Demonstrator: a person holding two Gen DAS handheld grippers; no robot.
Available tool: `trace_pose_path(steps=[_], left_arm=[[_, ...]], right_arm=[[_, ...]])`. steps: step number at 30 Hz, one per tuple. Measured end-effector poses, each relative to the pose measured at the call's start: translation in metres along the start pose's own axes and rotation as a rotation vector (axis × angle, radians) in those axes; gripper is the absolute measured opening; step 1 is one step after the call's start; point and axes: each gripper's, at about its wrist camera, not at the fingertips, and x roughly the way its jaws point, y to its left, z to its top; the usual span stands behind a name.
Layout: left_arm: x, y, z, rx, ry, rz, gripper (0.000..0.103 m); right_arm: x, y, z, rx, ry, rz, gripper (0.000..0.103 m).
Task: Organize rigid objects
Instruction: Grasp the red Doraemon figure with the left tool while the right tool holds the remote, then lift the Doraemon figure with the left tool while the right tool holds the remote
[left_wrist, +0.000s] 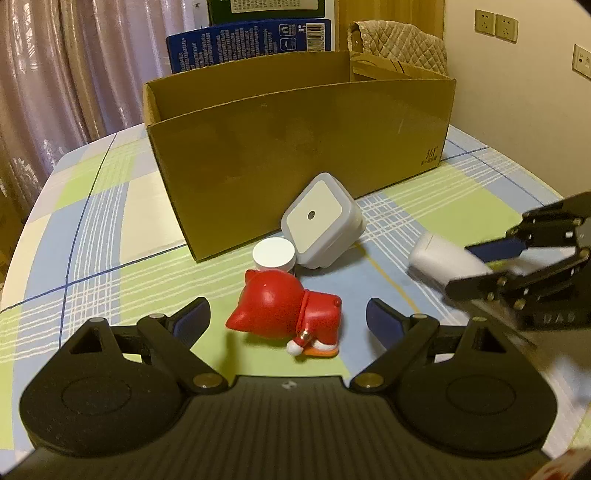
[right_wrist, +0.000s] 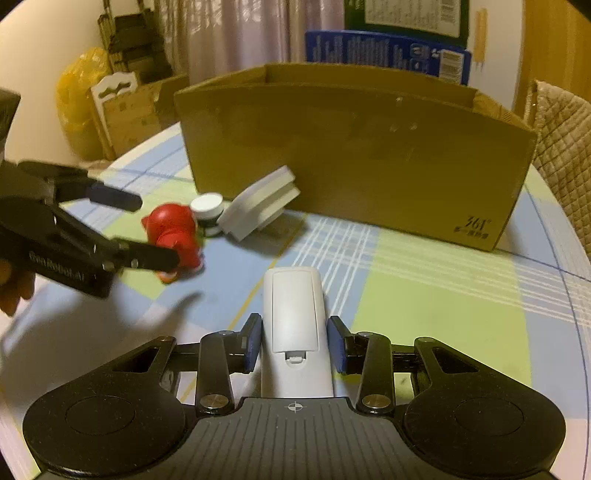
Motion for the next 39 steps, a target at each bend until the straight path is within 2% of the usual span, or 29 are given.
trace_pose_path(steps=[7,14,24,31,32,33,35,36,39], left_arm=[[0.012,-0.003,-0.001,0.023,0.010,-0.003,0.087],[0.020,-0.002,0.001,0.031,0.023,0.008,0.069],[0.009,0.000,0.002,-0.037,0.038,-0.001,0.064],[-0.010,-0.003,0.000,-0.072,-0.001,0.017,0.063],[-0.012,-0.004,0.000,-0.071,-0.008,0.018,0.059],[-0.016,-0.005,0.001,-0.072,-0.032,0.026,0.039],[-0.019,-0.004,0.007,-0.077,-0.039,0.008,0.006],[-0.019,-0.005,0.008,-0.074,-0.033,0.031,0.006],[-0.018,-0.003,0.006,-0.087,-0.020,0.027,0.006]], right_arm=[[-0.003,-0.006,0.005,0.025,-0.018,-0.003,0.035],[-0.003,-0.009,0.005,0.037,-0.020,-0.003,0.035],[-0.010,-0.008,0.008,0.044,-0.053,-0.010,0.035],[-0.019,-0.009,0.013,0.046,-0.113,-0.021,0.035],[-0.020,-0.009,0.013,0.047,-0.119,-0.022,0.035],[-0.022,-0.009,0.014,0.048,-0.127,-0.023,0.035],[-0.023,-0.009,0.015,0.043,-0.133,-0.025,0.035],[-0.023,-0.009,0.014,0.041,-0.131,-0.026,0.035],[-0.020,-0.010,0.013,0.048,-0.118,-0.023,0.035]])
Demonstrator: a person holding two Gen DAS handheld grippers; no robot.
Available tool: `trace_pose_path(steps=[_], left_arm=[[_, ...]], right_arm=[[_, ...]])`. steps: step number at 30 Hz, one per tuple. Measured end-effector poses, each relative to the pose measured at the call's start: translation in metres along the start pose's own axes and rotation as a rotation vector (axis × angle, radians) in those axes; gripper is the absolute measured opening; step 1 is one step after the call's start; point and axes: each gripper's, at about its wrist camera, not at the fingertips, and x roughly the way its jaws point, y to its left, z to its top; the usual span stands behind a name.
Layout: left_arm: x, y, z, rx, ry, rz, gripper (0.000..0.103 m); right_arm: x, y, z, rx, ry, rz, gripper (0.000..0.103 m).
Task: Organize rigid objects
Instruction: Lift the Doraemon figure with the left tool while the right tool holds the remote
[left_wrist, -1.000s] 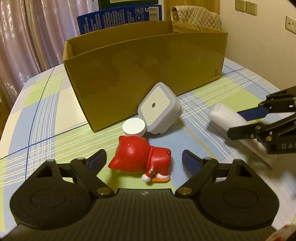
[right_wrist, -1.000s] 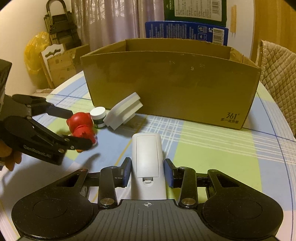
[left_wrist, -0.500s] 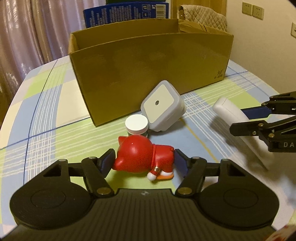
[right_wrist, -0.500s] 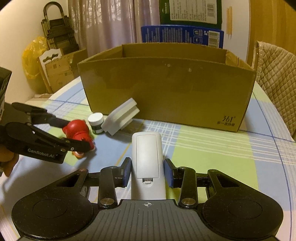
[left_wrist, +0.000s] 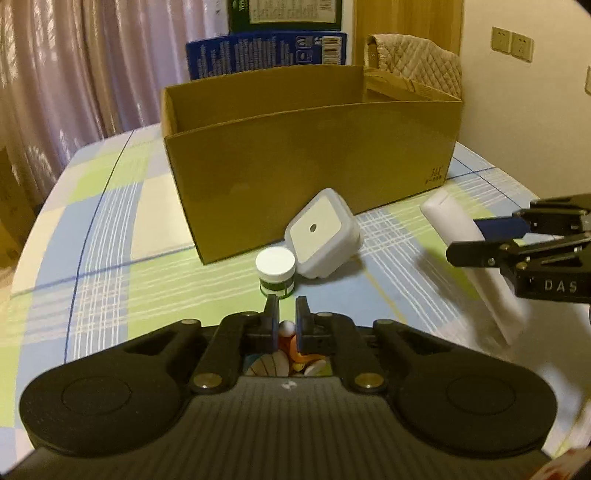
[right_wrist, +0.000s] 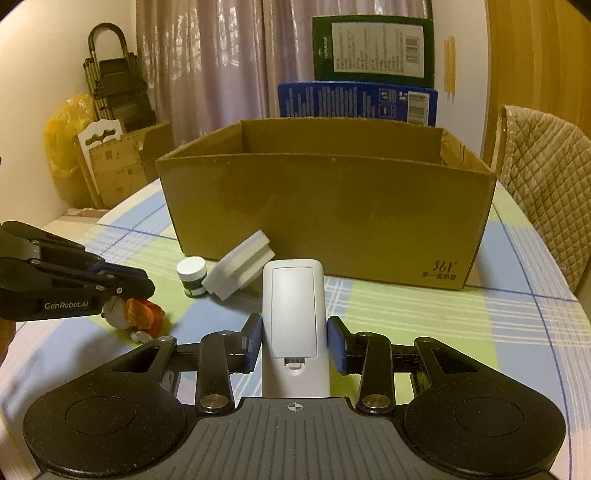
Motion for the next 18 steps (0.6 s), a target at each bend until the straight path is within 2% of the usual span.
trace_pose_path(steps=[4,7,9,12,18], left_arm=[[-0.004,0.002,-0.004,-0.007,-0.006,0.002,0.013],[-0.007,0.003,-0.006,0.005,-0.019,0.015,0.031],[-0.008,0.005,-0.008,0.001,-0.025,0.024,0.054],[-0.008,0.006,-0.010,-0.015,-0.017,0.041,0.077],[-0.004,0.007,-0.018,-0.014,0.019,0.054,0.080]], right_arm=[[0.001,0.000,0.000,0.003,0.004,0.002,0.035],[0.003,0.000,0.000,-0.001,0.011,0.005,0.035],[0.003,0.001,-0.001,-0.003,0.012,0.004,0.035],[0.003,-0.001,-0.001,0.002,0.012,0.000,0.035],[0.003,-0.001,-0.001,0.007,0.015,0.003,0.035]])
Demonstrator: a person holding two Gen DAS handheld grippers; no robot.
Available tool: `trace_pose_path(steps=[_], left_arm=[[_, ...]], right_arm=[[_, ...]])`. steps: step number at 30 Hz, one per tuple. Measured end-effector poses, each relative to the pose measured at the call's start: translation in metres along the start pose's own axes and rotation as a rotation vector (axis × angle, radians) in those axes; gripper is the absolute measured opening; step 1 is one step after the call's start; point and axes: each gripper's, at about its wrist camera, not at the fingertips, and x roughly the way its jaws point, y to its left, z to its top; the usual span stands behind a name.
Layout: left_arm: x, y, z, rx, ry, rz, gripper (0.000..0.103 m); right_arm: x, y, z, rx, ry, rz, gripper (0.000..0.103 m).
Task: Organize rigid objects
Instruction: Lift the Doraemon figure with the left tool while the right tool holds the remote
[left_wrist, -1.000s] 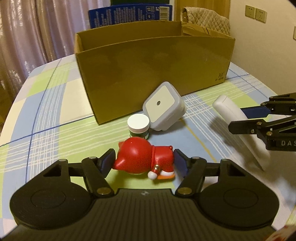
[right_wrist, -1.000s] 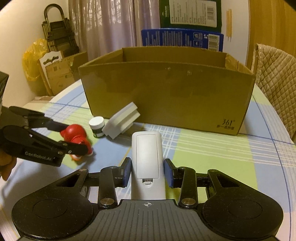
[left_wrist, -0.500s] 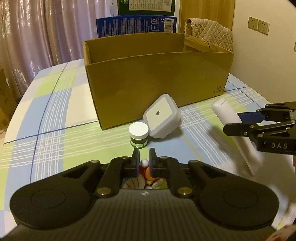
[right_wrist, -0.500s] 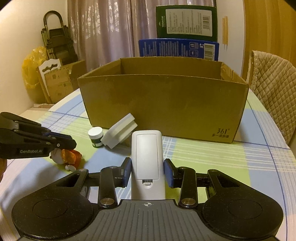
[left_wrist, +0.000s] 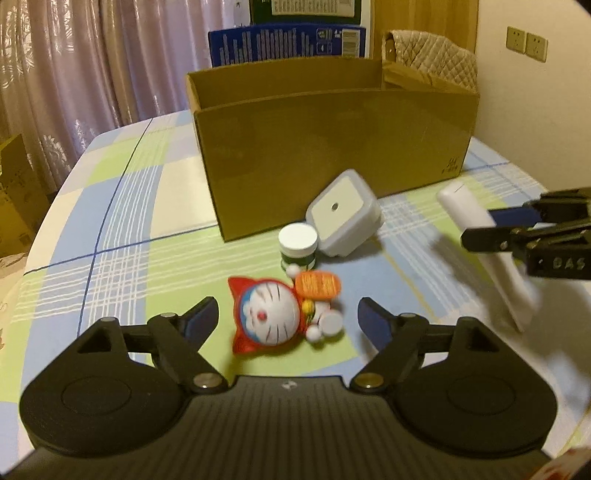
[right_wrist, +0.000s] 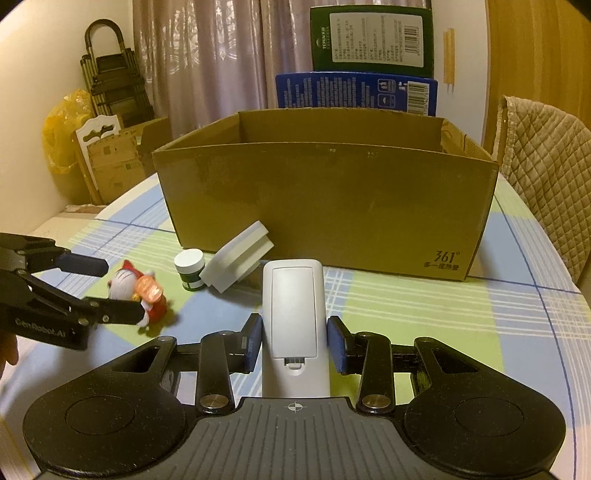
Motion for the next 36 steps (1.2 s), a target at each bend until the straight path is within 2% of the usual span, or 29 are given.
trace_pose_path(steps=[10,15,19,26,36], left_arm=[[0.017,0.004,0.003,-0.093,0.026,0.012,0.079],[0.021,0.001,0.000,-0.080,0.044,0.018,0.068],[0.021,0.000,0.000,-0.077,0.047,0.020,0.066],[0.008,-0.001,0.006,-0.077,-0.015,0.027,0.065],[-0.005,-0.004,0.016,-0.077,-0.054,0.007,0.065]], right_arm=[[0.002,-0.001,0.000,0.007,0.009,0.001,0.035],[0.003,-0.001,0.000,0.009,0.011,0.003,0.035],[0.004,-0.001,0.000,0.007,0.011,0.005,0.035],[0.000,-0.001,0.003,0.011,-0.013,-0.002,0.035],[-0.006,-0.001,0.007,0.013,-0.043,-0.002,0.035]])
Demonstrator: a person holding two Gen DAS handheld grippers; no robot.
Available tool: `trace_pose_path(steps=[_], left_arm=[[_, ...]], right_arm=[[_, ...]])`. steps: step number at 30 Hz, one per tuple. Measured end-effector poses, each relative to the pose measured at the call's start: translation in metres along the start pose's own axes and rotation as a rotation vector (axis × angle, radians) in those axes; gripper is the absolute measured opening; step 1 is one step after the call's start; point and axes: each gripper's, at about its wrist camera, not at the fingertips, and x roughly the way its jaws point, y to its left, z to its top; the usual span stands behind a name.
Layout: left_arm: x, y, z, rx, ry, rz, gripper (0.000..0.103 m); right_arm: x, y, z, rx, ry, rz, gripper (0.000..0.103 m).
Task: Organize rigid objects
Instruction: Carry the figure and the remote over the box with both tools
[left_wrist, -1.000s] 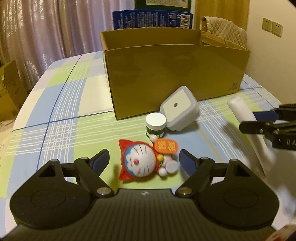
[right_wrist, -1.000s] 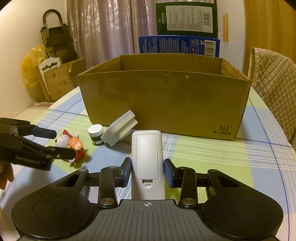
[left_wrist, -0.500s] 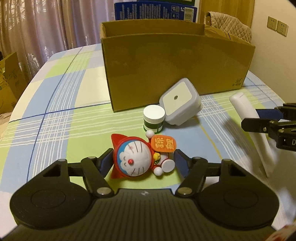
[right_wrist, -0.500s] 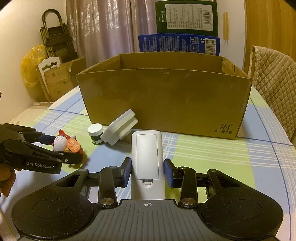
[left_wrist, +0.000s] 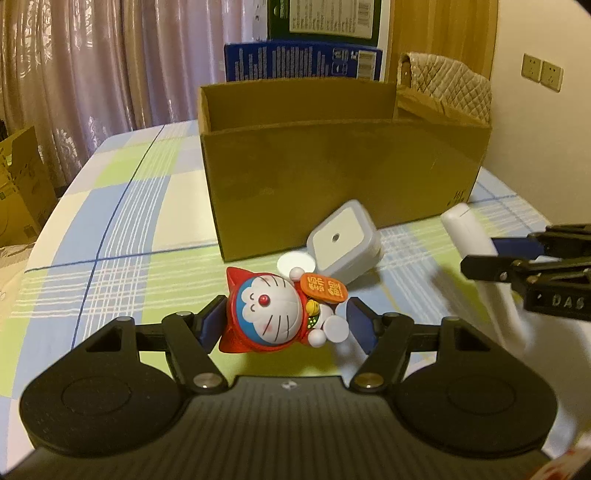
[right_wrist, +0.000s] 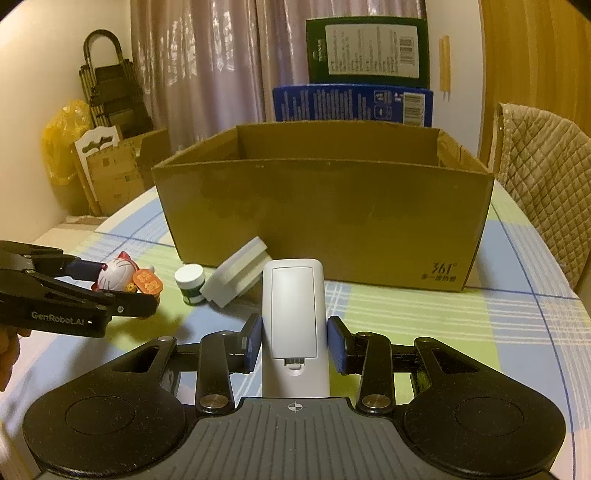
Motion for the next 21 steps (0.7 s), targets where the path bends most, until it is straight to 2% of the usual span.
trace_pose_path(steps=[15,21], left_arm=[[-0.029,-0.017,0.048,-0.003,-0.143,-0.040,0.065],[-0.034,-0.020,0.081,0.015,-0.207,-0.043,0.065]], right_arm=[[-0.030,-0.002,0.028,-0.024,-0.142,-0.018,0.035],[-0.042,-0.014,0.057,-0.014,-0.204,-0.040,0.035]])
